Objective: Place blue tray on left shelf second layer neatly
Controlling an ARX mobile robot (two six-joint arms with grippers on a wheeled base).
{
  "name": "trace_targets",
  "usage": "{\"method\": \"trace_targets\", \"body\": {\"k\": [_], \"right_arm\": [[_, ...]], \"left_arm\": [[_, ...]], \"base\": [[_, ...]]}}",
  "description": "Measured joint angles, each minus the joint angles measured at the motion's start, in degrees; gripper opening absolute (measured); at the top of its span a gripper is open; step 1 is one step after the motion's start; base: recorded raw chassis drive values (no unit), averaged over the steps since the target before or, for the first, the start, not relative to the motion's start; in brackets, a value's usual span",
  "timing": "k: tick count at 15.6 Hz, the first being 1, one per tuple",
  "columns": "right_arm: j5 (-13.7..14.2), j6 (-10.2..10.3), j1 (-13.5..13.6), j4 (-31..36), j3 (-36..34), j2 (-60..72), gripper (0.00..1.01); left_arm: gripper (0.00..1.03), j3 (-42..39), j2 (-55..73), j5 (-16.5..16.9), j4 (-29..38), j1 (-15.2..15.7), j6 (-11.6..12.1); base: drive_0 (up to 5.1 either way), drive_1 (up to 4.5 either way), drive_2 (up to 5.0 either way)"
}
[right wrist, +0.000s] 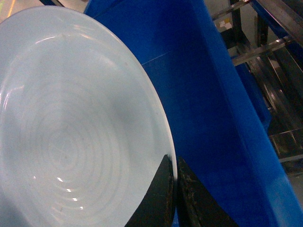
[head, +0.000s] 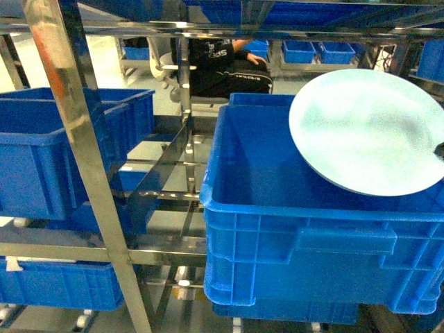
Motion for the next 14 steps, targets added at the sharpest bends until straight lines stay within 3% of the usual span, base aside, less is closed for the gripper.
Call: {"method": "trace_targets", "body": {"k": [3,4,7,8,9,10,11,12,14], "right_arm": [[3.26,-0.04,1.64,0.94,2.51,5.33,0.02],[6.19,-0.15,1.73,0.57,4.22,7.08,0.02],[11.19,0.07,2.21,2.4,10.08,9.18,0.02],[9.64,0.48,2.54,2.51,10.78,9.09,0.06],[3.72,0.68,2.38,2.84,7.28,5.64,0.3],[-3.91,-0.83,-1.18,-0.59,-6.43,-9.64,0.69],[-11.26,-6.78,-8.61,-19.61,-16.92,-29.22,1.0],[-11.61,-12.24,-11.43,-27.85,-16.46,-40.33,0.98],[-11.82,-13.38,-11.39,-28.2,-16.46,-41.22,0.98]], "left_arm": [[0.98,0.0,0.0,-0.02,0.0,0.0,0.0],[0.98,0.0,0.0,0.0,0.0,0.0,0.0],[0.98,0.0,0.0,0.0,-0.02,0.0,0.0],[0.98,0.0,0.0,0.0,0.0,0.0,0.0],[0.98,0.0,0.0,-0.02,0.02,0.0,0.0],[0.98,0.0,0.0,0.0,0.02,0.0,0.0],[0.98,0.0,0.0,-0.02,0.02,0.0,0.0],[0.98,0.0,0.0,-0.02,0.0,0.0,0.0],[0.98,0.0,0.0,0.0,0.0,0.0,0.0]], "base": [[0.0,0.0,0.0],[0.0,0.0,0.0],[0.0,0.0,0.0],[0.0,0.0,0.0],[0.0,0.0,0.0],[0.0,0.0,0.0],[0.0,0.0,0.0],[0.0,0.0,0.0],[0.0,0.0,0.0]]}}
